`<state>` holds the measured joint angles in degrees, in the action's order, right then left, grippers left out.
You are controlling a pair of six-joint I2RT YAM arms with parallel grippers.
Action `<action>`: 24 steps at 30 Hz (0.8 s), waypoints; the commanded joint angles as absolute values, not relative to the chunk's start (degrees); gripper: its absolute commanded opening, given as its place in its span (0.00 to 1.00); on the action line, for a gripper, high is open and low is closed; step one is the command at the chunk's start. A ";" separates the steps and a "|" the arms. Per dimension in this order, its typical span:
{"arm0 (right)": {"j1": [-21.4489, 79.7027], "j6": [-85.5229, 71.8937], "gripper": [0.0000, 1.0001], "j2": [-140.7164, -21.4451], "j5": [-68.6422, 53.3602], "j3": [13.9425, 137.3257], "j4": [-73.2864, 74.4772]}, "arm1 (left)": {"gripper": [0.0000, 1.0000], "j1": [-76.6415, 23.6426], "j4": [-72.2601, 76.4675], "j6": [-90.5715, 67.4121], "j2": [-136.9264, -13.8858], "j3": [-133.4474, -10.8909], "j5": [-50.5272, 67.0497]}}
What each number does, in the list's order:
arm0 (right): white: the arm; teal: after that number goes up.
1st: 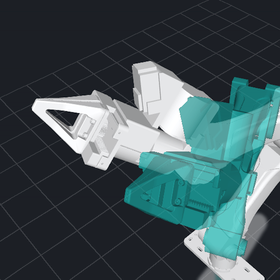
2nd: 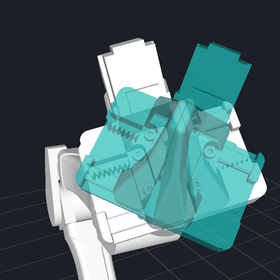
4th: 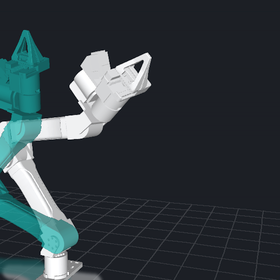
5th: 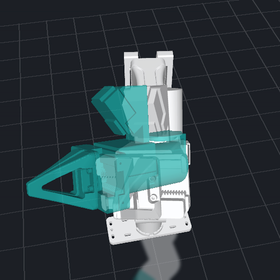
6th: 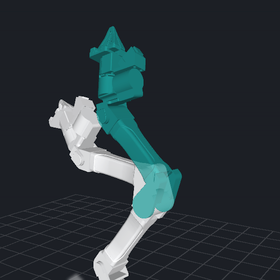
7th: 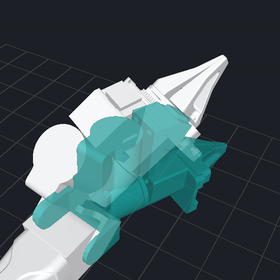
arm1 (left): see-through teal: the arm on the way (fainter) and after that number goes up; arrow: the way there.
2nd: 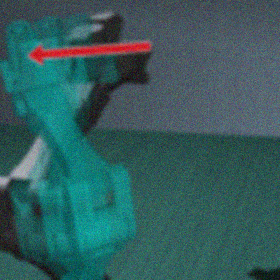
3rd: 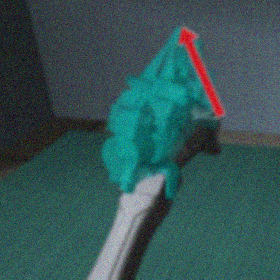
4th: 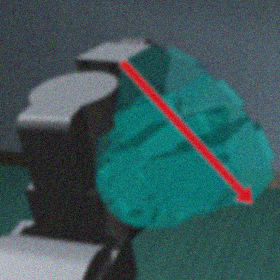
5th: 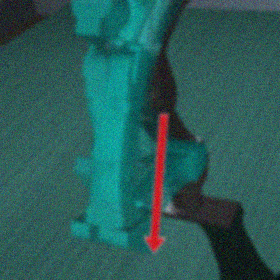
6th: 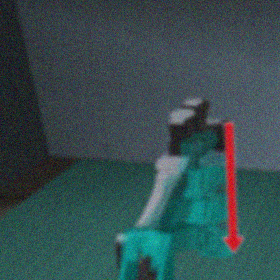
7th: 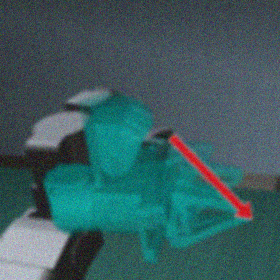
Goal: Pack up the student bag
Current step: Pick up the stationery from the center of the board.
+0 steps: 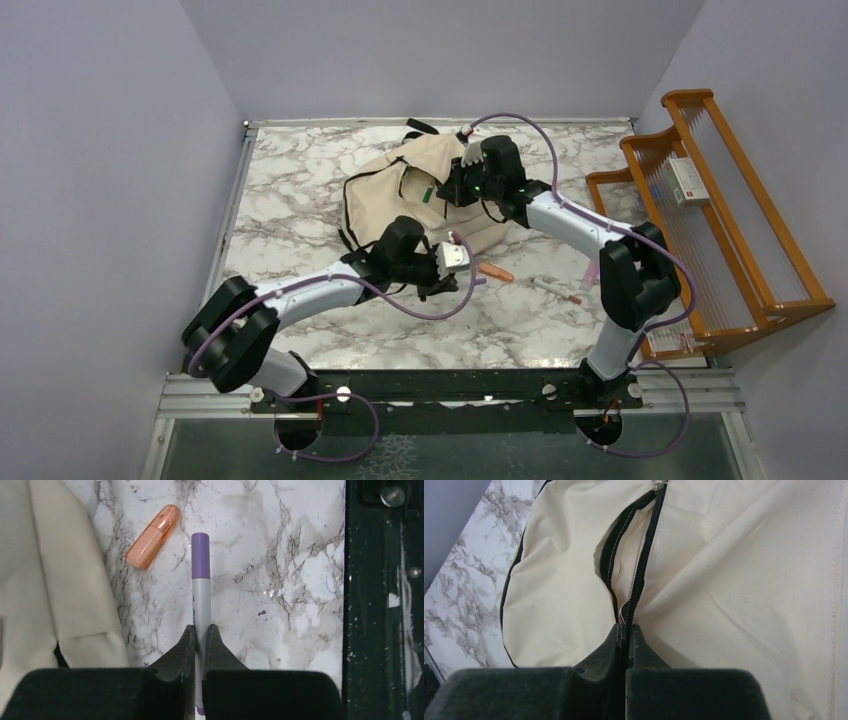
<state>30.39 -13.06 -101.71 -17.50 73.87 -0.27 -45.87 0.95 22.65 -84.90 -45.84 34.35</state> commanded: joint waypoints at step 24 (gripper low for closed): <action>30.61 -16.96 0.01 -97.25 -16.93 68.86 -8.25 | 0.00 -23.96 0.12 -36.71 -80.67 -52.88 23.04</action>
<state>30.41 -16.43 -98.78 -15.33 68.93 -5.52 -25.67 2.59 -32.36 -75.66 -47.20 13.72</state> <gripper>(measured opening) 0.030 0.028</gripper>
